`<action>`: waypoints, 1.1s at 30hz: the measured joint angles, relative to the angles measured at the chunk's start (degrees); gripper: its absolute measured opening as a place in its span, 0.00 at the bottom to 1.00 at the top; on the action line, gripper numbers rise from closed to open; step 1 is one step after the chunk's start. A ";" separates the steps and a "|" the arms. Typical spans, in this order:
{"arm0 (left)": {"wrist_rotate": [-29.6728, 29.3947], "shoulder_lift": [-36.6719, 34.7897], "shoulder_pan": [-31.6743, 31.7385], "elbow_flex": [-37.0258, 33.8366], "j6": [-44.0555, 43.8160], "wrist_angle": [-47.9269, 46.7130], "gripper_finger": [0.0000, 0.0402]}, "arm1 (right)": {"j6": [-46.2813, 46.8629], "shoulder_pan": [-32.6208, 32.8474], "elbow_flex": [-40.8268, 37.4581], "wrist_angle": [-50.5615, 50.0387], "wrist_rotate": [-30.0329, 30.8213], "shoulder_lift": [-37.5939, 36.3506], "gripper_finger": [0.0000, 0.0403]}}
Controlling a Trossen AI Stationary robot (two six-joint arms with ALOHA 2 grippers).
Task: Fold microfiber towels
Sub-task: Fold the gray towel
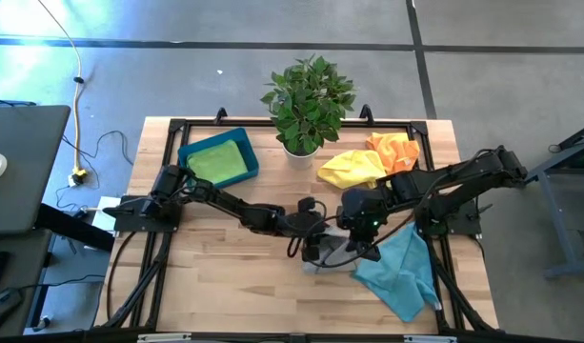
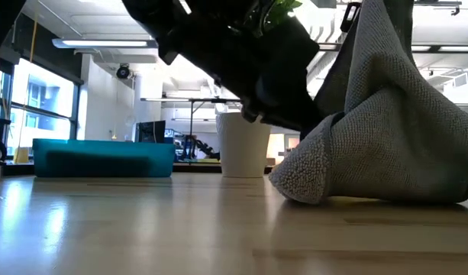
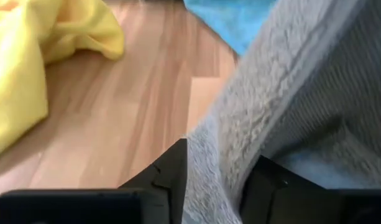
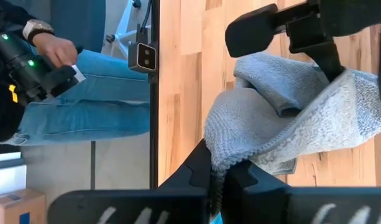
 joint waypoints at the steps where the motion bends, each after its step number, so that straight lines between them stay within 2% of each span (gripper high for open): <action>1: 0.12 0.00 -0.02 0.00 -0.05 -0.55 0.23 | 0.00 0.00 0.00 0.02 0.01 -0.02 0.00; 8: 3.07 -0.07 0.00 0.00 -3.27 -6.95 0.18 | 0.00 0.00 0.00 0.02 0.04 -0.02 0.00; 16: 3.16 -0.07 -0.02 -0.01 -5.65 -11.86 0.16 | -0.96 -0.02 0.00 0.02 0.91 -0.02 0.00; 21: 3.86 -1.86 -0.05 0.02 -7.54 -15.13 0.03 | -1.43 0.00 0.02 0.02 1.14 -0.02 0.00; 26: 2.38 -6.76 -0.27 -0.04 -9.52 -24.80 0.02 | -3.07 -0.02 0.04 -0.67 1.78 -0.02 0.00; 33: -0.25 -18.06 -0.20 0.00 -9.81 -38.30 0.00 | -7.38 0.00 0.04 -2.71 4.11 -0.04 0.00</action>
